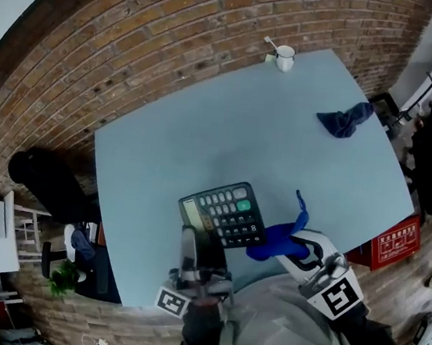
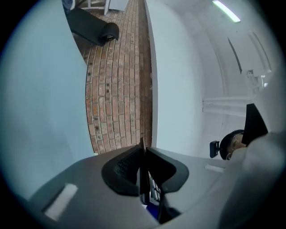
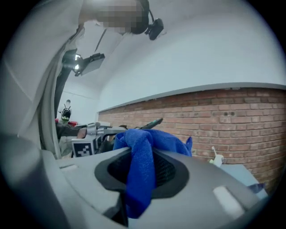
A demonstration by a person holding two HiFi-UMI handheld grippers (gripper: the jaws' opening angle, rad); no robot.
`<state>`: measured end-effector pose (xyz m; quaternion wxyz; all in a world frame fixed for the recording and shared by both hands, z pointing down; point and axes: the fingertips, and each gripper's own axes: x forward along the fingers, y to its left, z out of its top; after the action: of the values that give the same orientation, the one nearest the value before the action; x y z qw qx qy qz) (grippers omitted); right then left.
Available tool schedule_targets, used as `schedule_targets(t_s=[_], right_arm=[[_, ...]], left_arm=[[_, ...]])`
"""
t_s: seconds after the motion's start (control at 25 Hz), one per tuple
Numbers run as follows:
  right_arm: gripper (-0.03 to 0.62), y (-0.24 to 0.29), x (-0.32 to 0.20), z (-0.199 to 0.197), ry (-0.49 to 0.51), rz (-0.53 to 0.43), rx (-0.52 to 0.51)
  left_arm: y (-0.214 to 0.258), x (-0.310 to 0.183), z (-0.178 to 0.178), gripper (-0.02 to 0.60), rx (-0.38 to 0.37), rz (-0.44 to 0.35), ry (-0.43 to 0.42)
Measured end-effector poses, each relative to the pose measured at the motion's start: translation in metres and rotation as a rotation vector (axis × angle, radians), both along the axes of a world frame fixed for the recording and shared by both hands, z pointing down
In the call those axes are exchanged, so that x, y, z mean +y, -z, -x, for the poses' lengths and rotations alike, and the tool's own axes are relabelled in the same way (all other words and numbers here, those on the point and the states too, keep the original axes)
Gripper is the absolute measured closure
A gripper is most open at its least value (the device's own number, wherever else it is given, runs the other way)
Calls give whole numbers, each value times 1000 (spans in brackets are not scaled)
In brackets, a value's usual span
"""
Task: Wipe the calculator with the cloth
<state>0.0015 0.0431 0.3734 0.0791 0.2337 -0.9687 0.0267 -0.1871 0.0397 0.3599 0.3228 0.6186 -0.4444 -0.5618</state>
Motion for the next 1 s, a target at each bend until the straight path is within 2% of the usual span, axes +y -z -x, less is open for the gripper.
schedule_targets(t_s=[0.16, 0.32, 0.4, 0.56, 0.72, 0.84, 0.92, 1.0], right_arm=[[490, 23, -10, -2, 22, -130, -39], [490, 37, -13, 0, 28, -219, -75], [490, 40, -19, -5, 9, -213, -97], [490, 50, -50, -12, -73, -139, -169], [490, 57, -67, -6, -99, -85, -213], [490, 55, -36, 6, 28, -106, -185], [490, 42, 0, 11, 151, -118, -118], [490, 30, 25, 12, 223, -115, -69]], left_arm=[[3, 2, 1, 543, 70, -34, -2], [8, 4, 5, 543, 77, -58, -4], [12, 5, 3, 543, 60, -72, -18], [14, 2, -14, 543, 2, -71, -80], [4, -2, -22, 543, 34, -46, -89], [-1, -4, -5, 543, 52, -28, -33], [-3, -4, 9, 543, 61, -19, 8], [-6, -5, 19, 543, 66, -11, 28]])
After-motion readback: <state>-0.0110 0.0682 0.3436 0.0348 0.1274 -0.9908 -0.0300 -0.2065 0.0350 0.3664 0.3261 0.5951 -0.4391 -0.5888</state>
